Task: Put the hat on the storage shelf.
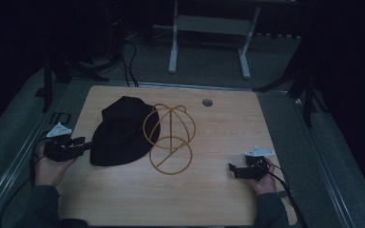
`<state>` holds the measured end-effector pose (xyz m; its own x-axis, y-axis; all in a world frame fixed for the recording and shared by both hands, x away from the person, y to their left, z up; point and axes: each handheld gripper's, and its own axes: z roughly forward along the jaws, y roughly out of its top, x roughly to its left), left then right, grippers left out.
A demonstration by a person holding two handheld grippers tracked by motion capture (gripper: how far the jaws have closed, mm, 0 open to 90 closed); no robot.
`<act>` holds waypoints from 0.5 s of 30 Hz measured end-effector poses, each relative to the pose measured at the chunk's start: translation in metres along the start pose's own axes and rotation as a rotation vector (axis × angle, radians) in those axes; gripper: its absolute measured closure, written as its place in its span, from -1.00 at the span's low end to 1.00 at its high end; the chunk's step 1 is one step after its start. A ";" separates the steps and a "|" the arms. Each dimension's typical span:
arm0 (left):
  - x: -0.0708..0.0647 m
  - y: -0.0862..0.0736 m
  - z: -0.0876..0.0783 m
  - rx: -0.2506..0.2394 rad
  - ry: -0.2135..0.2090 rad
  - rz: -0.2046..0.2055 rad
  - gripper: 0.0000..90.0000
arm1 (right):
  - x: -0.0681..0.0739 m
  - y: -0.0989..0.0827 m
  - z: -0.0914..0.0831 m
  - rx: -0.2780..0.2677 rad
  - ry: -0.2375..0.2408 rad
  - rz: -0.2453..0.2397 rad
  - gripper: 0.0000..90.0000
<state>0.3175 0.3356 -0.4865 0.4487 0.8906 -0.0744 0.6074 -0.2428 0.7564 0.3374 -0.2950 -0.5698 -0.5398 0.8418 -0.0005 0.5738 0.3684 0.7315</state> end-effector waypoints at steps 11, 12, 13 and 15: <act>-0.007 0.010 0.002 0.023 0.009 0.043 0.27 | 0.000 0.000 0.000 -0.002 -0.005 0.005 -0.71; -0.007 0.010 0.002 0.023 0.009 0.043 0.27 | 0.000 0.000 0.000 -0.002 -0.005 0.006 -0.71; -0.008 0.011 0.003 0.034 0.015 0.054 0.27 | 0.000 0.000 0.000 -0.002 -0.005 0.006 -0.70; -0.009 0.013 0.003 0.037 0.010 0.054 0.27 | 0.000 0.000 0.000 -0.002 -0.005 0.006 -0.70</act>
<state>0.3235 0.3237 -0.4779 0.4753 0.8794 -0.0274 0.6060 -0.3046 0.7349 0.3375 -0.2951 -0.5698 -0.5332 0.8460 0.0004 0.5757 0.3626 0.7328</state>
